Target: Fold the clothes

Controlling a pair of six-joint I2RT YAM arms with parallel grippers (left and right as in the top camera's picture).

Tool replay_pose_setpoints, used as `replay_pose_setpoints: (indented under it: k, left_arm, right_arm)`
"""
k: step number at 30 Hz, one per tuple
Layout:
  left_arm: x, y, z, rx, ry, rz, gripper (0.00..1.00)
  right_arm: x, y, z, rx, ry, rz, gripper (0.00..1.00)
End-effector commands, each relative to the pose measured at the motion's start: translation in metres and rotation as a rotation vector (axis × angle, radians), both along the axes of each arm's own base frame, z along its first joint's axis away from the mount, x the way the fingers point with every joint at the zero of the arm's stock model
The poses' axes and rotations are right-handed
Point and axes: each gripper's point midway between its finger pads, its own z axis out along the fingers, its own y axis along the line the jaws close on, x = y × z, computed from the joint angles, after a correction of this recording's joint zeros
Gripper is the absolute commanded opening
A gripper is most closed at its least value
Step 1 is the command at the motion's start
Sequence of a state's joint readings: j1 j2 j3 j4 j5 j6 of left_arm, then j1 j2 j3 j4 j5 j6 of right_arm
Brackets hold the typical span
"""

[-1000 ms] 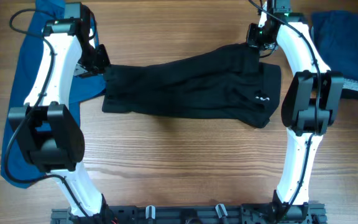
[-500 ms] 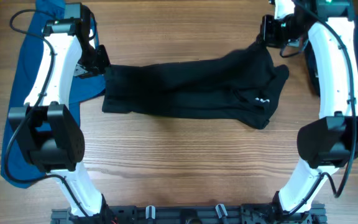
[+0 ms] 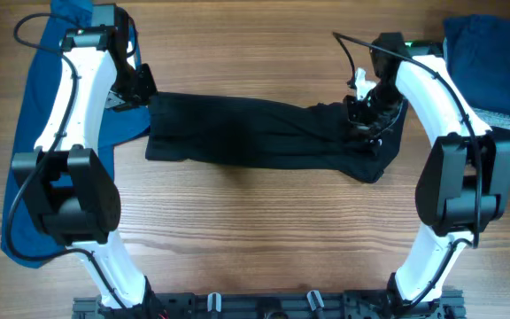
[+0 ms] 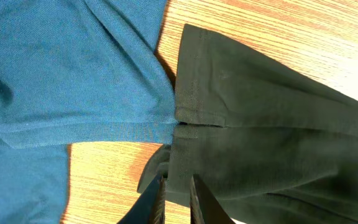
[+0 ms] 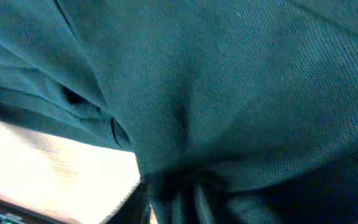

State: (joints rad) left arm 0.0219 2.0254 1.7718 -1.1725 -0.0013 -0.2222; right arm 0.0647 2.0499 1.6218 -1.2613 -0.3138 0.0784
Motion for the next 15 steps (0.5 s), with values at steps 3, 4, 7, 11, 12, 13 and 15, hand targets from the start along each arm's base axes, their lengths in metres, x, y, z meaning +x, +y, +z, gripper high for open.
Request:
replay_pose_setpoints:
  k: [3,4,7,11,12,13,15]
  left_arm:
    - [-0.001,0.001,-0.004,-0.011,0.009,0.001,0.15]
    - [-0.001,0.001,-0.004,-0.011,0.009,0.001,0.15]
    - [0.0,0.002,-0.004,-0.011,0.004,0.001,0.15]
    - [0.003,0.002,-0.004,-0.011,-0.006,0.001,0.15]
    - [0.003,0.002,-0.003,-0.011,-0.008,0.001,0.15]
    - [0.003,0.001,-0.003,-0.011,-0.009,0.001,0.15]
    - [0.004,0.002,-0.003,-0.01,-0.011,0.001,0.15]
  right_arm:
    - [0.041,-0.011,0.023,-0.029,-0.155,-0.018,0.52]
    - [0.046,-0.013,0.025,-0.043,-0.176,-0.019,0.57]
    - [0.069,-0.02,0.033,-0.086,-0.269,-0.022,0.69]
    - [0.091,-0.023,0.029,-0.104,-0.347,-0.028,0.75]
    - [0.095,-0.023,0.027,-0.103,-0.355,-0.028,0.75]
    - [0.099,-0.022,0.023,-0.103,-0.36,-0.028,0.75]
    - [0.102,-0.022,0.01,-0.103,-0.347,-0.028,0.74]
